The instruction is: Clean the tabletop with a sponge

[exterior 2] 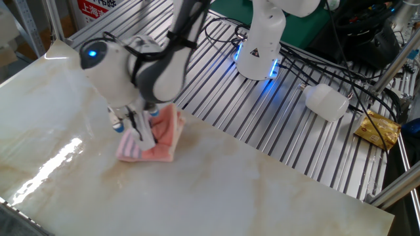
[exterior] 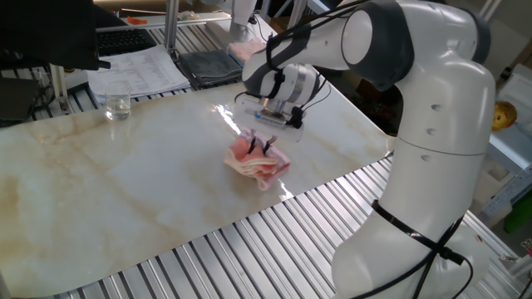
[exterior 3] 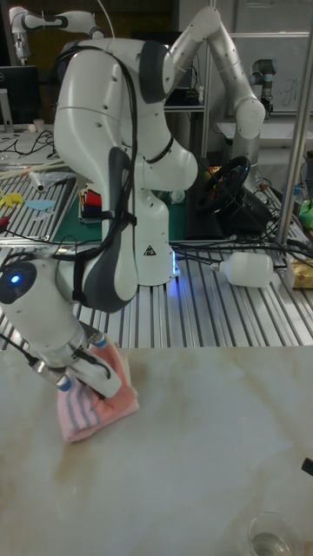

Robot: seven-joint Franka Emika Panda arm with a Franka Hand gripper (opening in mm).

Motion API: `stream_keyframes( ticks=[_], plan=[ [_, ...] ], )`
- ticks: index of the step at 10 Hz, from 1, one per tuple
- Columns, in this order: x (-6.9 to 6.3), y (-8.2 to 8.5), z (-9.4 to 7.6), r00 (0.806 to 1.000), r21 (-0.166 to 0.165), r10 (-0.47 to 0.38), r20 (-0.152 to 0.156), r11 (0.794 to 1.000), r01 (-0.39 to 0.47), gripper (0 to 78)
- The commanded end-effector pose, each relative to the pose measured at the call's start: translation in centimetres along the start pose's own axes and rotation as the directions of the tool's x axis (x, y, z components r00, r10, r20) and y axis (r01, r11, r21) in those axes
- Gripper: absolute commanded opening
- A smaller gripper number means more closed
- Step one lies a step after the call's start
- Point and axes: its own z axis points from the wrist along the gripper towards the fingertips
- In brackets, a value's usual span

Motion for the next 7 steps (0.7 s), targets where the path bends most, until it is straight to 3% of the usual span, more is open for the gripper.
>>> stream_keyframes(
  ticks=[1, 3, 7],
  plan=[
    [1.99, 0.62, 0.53, 1.0, -0.008, -0.002, -0.014, 1.0, 0.002, 1.2],
    [1.46, 0.37, 0.13, 1.0, 0.013, 0.014, -0.007, 1.0, -0.013, 1.2],
    [1.46, 0.37, 0.13, 0.998, 0.015, -0.049, -0.031, 0.999, 0.049, 1.2]
  ],
)
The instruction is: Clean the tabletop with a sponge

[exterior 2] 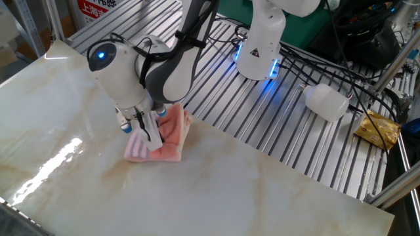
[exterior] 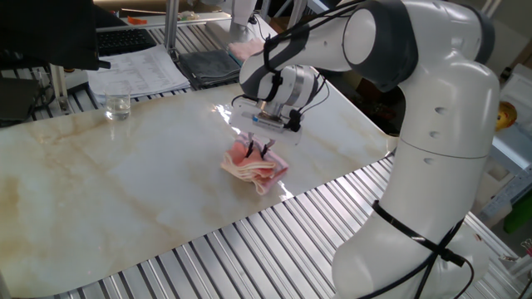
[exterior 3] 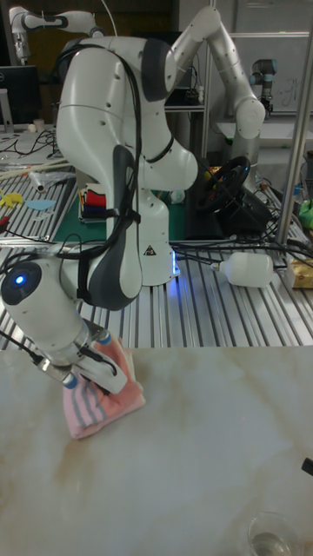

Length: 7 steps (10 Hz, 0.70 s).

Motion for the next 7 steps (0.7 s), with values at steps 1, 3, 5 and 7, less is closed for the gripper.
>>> stream_keyframes(
  ticks=[1, 3, 5, 7],
  plan=[
    [-0.19, -0.07, -0.21, 0.999, 0.0, -0.049, -0.007, 0.999, 0.049, 1.2],
    [-0.19, -0.07, -0.21, 0.998, -0.014, -0.053, -0.018, 0.998, 0.053, 1.2],
    [-0.19, -0.07, -0.21, 1.0, -0.028, -0.024, -0.008, 0.999, 0.024, 1.2],
    [-0.19, -0.07, -0.21, 1.0, -0.04, -0.006, -0.002, 0.999, 0.006, 1.2]
  ],
)
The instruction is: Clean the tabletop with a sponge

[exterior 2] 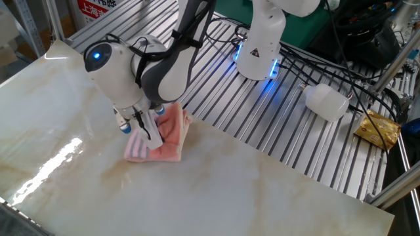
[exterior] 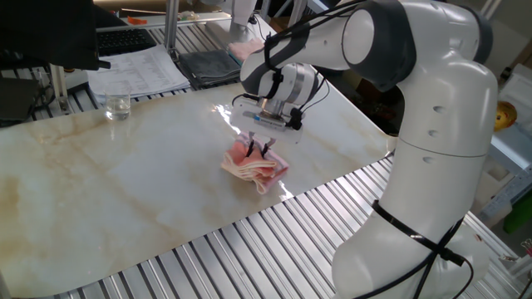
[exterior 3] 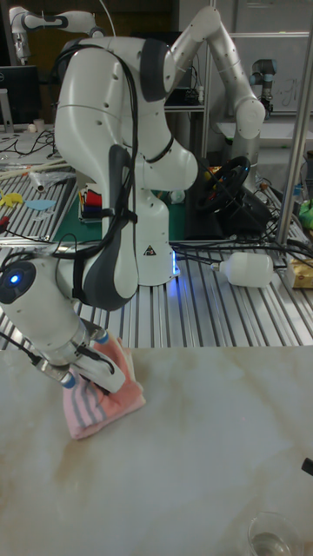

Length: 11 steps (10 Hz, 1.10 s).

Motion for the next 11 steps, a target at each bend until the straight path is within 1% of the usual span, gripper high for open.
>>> stream_keyframes(
  ticks=[1, 2, 3, 4, 6, 7, 8, 9, 10, 11],
  plan=[
    [0.0, 0.1, -0.1, 1.0, -0.011, 0.024, 0.012, 1.0, -0.024, 1.2],
    [0.4, 0.5, 0.1, 1.0, -0.009, 0.027, 0.014, 1.0, -0.027, 1.2],
    [1.2, 0.9, 0.6, 1.0, -0.007, 0.02, 0.017, 1.0, -0.02, 1.2],
    [1.5, 1.1, 0.8, 1.0, 0.001, 0.017, 0.024, 1.0, -0.017, 1.2],
    [1.7, 1.1, 0.8, 0.999, 0.005, 0.015, 0.029, 1.0, -0.015, 1.2],
    [1.8, 1.3, 0.8, 0.999, 0.02, -0.005, 0.039, 1.0, 0.004, 1.2],
    [1.5, 1.4, 0.5, 0.998, 0.049, -0.03, 0.057, 0.998, 0.027, 1.2],
    [1.0, 1.7, -0.2, 0.996, 0.084, -0.052, 0.073, 0.995, 0.046, 1.2],
    [0.5, 1.9, -1.1, 0.995, 0.087, -0.065, 0.073, 0.994, 0.058, 1.2],
    [0.4, 1.9, -1.3, 0.995, 0.088, -0.067, 0.073, 0.994, 0.061, 1.2]
  ],
)
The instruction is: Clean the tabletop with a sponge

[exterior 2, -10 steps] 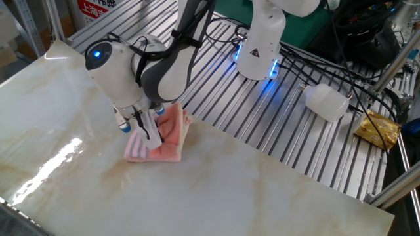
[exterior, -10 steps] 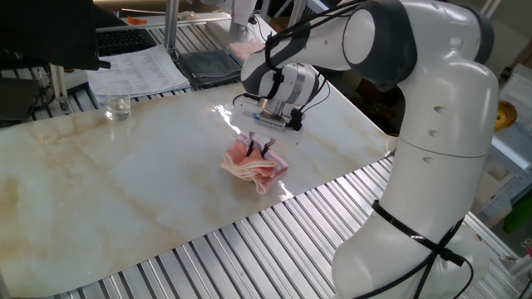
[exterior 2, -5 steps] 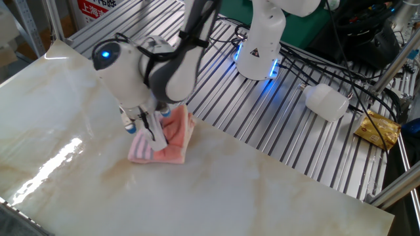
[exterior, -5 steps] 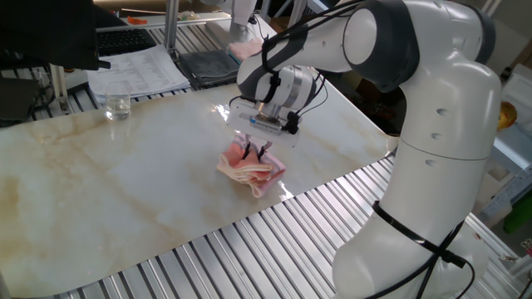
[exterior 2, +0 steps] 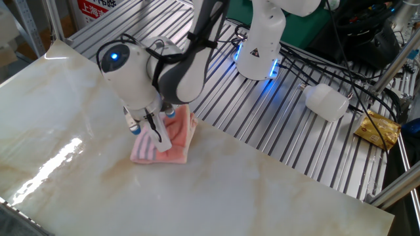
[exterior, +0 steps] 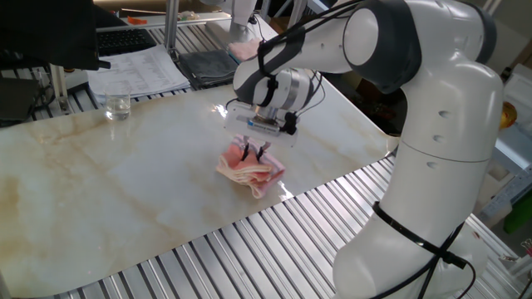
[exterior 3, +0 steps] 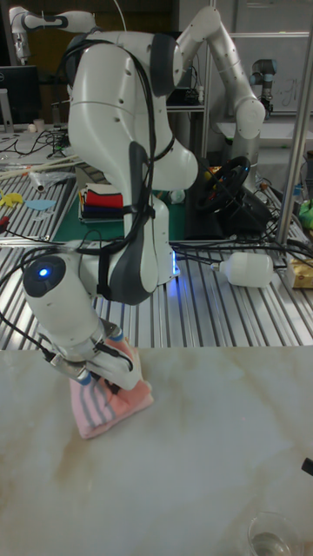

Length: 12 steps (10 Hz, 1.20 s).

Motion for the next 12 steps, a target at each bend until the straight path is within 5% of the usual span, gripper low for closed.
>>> stream_keyframes(
  ticks=[1, 8, 12],
  plan=[
    [-1.7, 0.3, -3.4, 0.997, 0.033, -0.072, 0.031, 0.997, 0.071, 1.2],
    [-2.6, -0.4, -7.4, 0.973, 0.03, -0.22, 0.067, 0.975, 0.218, 1.2],
    [-2.1, 0.0, -6.7, 0.956, 0.042, -0.285, 0.068, 0.958, 0.283, 1.2]
  ],
)
